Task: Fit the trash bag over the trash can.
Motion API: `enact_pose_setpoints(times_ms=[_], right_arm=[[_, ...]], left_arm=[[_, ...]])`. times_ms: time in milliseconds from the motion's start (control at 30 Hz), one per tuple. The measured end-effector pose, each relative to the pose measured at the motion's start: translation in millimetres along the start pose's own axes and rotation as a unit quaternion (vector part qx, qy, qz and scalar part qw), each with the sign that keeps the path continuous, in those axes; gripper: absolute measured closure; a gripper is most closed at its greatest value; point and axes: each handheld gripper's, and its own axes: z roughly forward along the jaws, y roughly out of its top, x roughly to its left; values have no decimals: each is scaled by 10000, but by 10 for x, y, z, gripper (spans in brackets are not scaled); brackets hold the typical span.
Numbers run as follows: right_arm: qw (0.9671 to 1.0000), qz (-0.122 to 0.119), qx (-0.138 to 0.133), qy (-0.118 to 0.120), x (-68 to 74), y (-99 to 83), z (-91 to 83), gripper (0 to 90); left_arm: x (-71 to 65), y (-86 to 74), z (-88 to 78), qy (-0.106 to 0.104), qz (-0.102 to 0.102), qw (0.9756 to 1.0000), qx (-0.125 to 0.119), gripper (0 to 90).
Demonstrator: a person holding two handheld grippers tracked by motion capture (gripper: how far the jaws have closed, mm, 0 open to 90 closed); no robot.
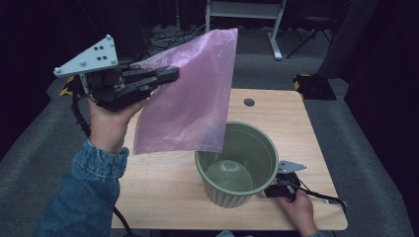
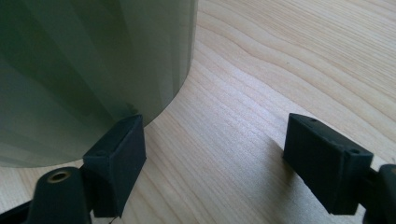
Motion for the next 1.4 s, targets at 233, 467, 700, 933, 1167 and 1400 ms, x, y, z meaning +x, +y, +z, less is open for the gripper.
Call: enact_pose_setpoints(times_ms=[233, 467, 700, 933, 1167, 1400], right_arm=[[10000, -14, 1, 15, -4, 1, 1, 207], [10000, -13, 0, 15, -4, 1, 1, 207], [10000, -15, 1, 14, -4, 1, 1, 207], [10000, -16, 1, 16, -4, 1, 1, 207], [10000, -13, 2, 16, -3, 1, 1, 207], [10000, -29, -4, 20, -4, 1, 0, 206]], left_arm=[[-66, -89, 295, -198, -59, 9997, 113, 880], [-108, -118, 578, -461, -149, 9988, 80, 880], [-173, -129, 901, -695, -151, 9973, 166, 879], [-219, -177, 1155, -874, -199, 9957, 217, 878], [-281, -254, 1407, -1036, -252, 9938, 320, 878], [-317, -412, 1547, -1046, -319, 9927, 517, 873]])
